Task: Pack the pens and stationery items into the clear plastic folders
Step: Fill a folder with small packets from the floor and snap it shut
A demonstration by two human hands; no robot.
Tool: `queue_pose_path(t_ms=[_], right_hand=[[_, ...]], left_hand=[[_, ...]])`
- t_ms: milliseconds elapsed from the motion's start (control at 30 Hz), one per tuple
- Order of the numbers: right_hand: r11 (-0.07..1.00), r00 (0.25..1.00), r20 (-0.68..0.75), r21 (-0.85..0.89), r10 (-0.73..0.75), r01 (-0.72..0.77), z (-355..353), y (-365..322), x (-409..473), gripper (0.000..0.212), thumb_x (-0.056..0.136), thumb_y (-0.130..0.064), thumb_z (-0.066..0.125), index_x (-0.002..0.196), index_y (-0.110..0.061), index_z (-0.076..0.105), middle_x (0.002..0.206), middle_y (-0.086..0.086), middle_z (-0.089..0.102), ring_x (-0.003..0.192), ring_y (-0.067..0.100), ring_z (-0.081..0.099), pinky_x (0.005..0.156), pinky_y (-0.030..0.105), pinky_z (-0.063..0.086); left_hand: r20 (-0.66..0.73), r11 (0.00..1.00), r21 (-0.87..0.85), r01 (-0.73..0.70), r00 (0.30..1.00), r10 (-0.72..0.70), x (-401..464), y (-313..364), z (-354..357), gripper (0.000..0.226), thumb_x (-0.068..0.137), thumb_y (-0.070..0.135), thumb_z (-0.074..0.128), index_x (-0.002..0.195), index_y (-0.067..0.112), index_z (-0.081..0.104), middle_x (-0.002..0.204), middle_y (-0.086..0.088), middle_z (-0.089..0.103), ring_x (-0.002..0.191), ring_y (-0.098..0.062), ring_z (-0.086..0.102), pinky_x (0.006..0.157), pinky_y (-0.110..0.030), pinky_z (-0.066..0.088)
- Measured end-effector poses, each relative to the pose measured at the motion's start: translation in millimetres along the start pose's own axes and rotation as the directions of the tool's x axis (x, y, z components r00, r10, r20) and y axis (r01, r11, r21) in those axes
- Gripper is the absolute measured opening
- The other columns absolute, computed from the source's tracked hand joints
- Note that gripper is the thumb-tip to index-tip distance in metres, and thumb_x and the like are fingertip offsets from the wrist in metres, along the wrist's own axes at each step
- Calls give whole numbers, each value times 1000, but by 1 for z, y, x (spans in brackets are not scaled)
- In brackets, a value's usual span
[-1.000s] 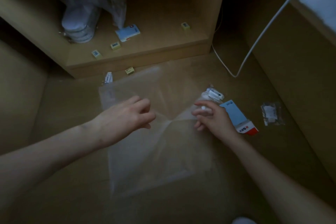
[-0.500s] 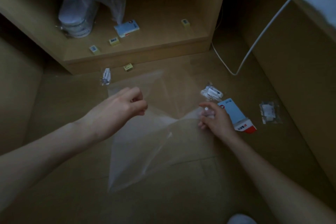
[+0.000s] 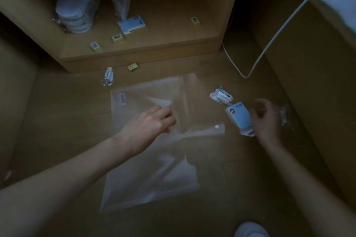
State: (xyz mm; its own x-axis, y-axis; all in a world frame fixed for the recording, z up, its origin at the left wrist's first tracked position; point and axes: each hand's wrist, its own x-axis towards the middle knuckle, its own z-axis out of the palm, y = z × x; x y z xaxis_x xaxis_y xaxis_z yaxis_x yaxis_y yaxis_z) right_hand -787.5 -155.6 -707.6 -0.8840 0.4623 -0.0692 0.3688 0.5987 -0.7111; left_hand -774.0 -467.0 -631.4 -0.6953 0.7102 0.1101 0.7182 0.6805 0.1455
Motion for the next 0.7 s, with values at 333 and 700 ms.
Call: queue_pose_path(t_ms=[333,700], right_hand=[[965,975,-201,-221,98,-142,-11,41,17,46,83,-3,62,127,-2,51,133,24,45,123,40,42,104,47,36],[974,976,-195,-187,94,-131,-11,34,18,37,83,8,59,119,2,58,116,22,62,109,36,58,88,42,47]], left_hand=[[2,992,109,-63,998,63,-2,-7,11,27,80,30,44,81,17,68,85,0,62,76,-19,58,48,-24,42],[-26,986,129,-107,993,111,10,-4,14,29,80,33,44,79,17,69,83,1,64,74,-19,62,50,-23,39]])
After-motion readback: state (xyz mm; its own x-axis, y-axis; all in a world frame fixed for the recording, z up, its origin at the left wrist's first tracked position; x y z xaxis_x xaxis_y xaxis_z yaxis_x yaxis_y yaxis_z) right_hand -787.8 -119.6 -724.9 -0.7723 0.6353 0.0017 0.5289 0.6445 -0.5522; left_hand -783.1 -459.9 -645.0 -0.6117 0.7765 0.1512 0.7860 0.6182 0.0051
